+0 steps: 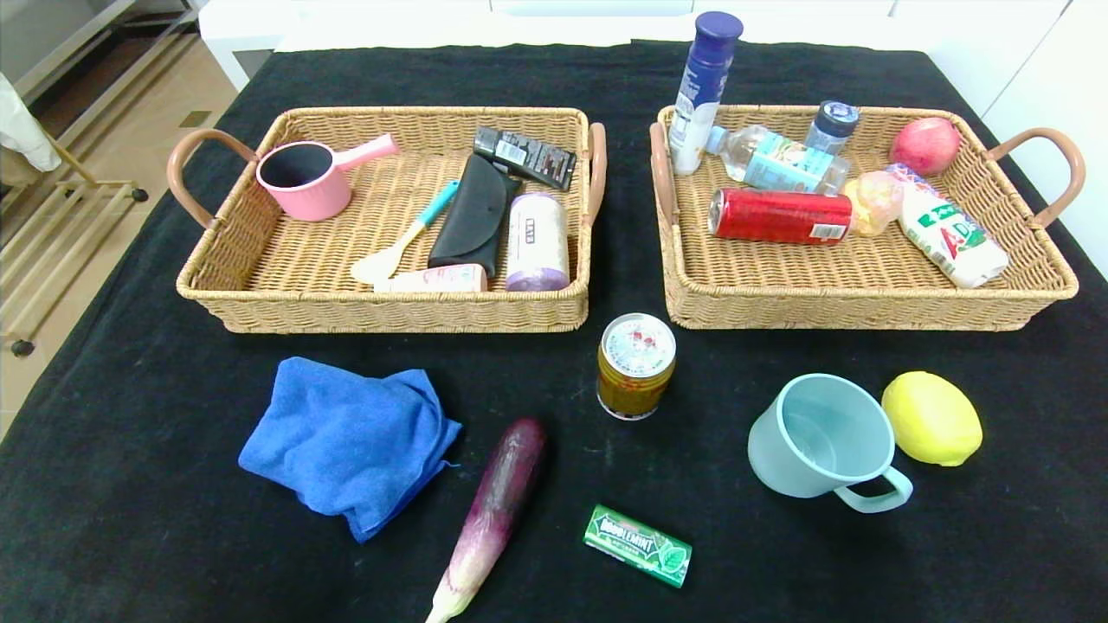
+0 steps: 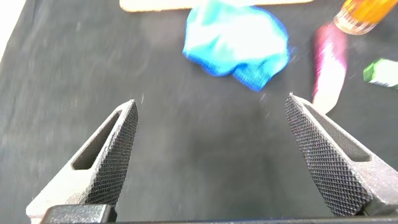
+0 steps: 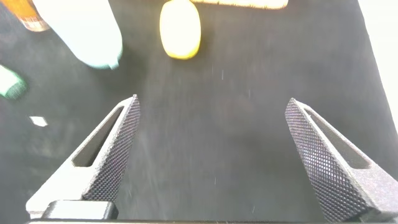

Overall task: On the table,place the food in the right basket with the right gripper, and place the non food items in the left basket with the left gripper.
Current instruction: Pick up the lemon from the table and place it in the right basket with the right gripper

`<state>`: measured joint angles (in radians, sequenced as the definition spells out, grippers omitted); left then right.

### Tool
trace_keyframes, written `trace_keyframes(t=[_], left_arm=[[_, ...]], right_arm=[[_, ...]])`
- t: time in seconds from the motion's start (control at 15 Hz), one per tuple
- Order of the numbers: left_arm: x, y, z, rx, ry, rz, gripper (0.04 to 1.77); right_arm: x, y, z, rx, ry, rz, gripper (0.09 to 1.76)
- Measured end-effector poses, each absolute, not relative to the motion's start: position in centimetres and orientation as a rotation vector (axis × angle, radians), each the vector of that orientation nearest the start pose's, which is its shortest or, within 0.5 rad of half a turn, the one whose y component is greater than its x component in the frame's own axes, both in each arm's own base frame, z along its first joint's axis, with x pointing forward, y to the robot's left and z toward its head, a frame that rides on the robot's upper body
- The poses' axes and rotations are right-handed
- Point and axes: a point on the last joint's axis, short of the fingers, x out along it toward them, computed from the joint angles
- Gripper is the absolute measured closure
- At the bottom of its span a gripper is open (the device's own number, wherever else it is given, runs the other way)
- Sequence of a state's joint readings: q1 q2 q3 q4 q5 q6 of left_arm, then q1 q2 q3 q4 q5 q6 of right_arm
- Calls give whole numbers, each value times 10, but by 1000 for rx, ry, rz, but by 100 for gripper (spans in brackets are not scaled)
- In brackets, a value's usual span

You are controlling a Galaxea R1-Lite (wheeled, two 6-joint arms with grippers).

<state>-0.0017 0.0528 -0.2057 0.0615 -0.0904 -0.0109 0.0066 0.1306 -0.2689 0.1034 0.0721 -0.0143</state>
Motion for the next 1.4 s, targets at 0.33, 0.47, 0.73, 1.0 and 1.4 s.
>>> trace_keyframes(t=[0.33,0.47,0.73,1.0,1.4], left_arm=[[-25,-4,182,-5,-77,-222,9],[-13,-4,201,-6,-39,-296,9],[17,-10,221,-3,71,-487,9],[46,-23,229,6,169,-608,9],[83,-46,248,23,247,-701,9]], right_arm=[[-15,4,200,-21,-19,204,14],[-3,5,217,-21,9,268,14],[28,8,234,-28,94,351,14],[53,15,243,-32,147,437,14],[80,34,248,-62,147,447,14]])
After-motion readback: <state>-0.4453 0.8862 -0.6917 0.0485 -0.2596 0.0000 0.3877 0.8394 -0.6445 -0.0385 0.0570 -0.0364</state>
